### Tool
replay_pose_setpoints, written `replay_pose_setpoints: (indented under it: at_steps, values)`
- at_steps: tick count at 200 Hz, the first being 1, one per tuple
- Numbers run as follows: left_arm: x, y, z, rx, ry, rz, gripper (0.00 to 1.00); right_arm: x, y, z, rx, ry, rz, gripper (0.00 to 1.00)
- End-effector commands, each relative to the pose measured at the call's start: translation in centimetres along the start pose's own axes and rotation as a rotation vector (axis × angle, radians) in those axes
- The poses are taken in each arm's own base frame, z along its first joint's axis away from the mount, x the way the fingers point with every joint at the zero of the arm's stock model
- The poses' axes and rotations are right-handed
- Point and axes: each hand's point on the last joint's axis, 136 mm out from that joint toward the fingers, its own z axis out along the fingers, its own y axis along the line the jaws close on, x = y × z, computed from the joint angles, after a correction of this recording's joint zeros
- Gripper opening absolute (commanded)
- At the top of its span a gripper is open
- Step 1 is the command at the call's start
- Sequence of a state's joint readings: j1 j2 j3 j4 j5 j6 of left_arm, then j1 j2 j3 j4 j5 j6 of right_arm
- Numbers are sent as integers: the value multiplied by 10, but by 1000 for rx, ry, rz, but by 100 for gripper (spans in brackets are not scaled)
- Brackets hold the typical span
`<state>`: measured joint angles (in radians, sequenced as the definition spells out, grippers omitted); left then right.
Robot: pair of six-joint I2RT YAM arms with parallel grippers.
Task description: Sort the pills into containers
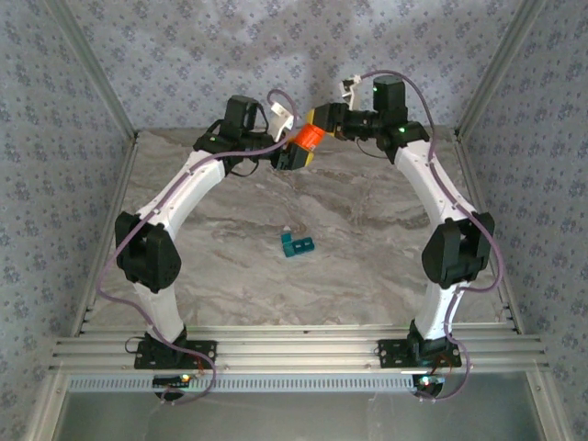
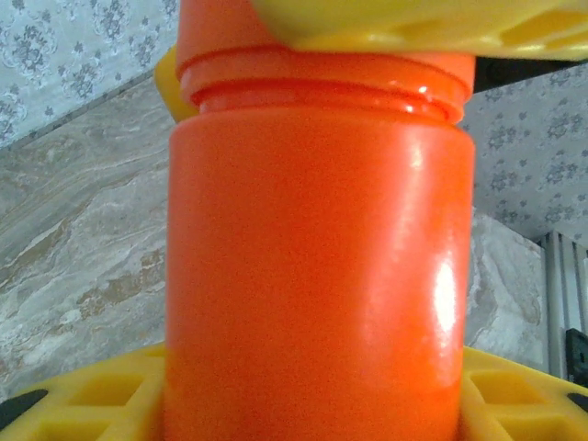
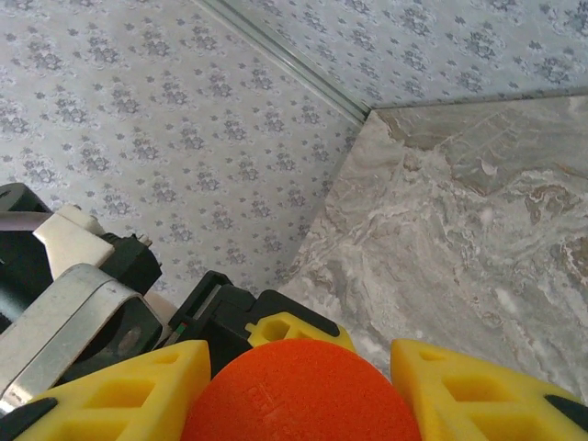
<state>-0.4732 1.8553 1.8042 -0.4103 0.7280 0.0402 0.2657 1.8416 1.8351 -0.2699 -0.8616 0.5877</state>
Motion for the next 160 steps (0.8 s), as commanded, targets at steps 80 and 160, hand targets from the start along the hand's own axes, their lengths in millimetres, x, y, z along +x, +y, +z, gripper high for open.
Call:
replay_pose_setpoints:
  at_steps: [80, 160]
  values:
    - [-18, 4, -18, -71, -31, 89, 0, -25, 7, -51, 67, -120, 4, 81]
    - [1, 2, -3, -117, 59, 160, 0, -12, -45, -55, 266, -165, 338, 80]
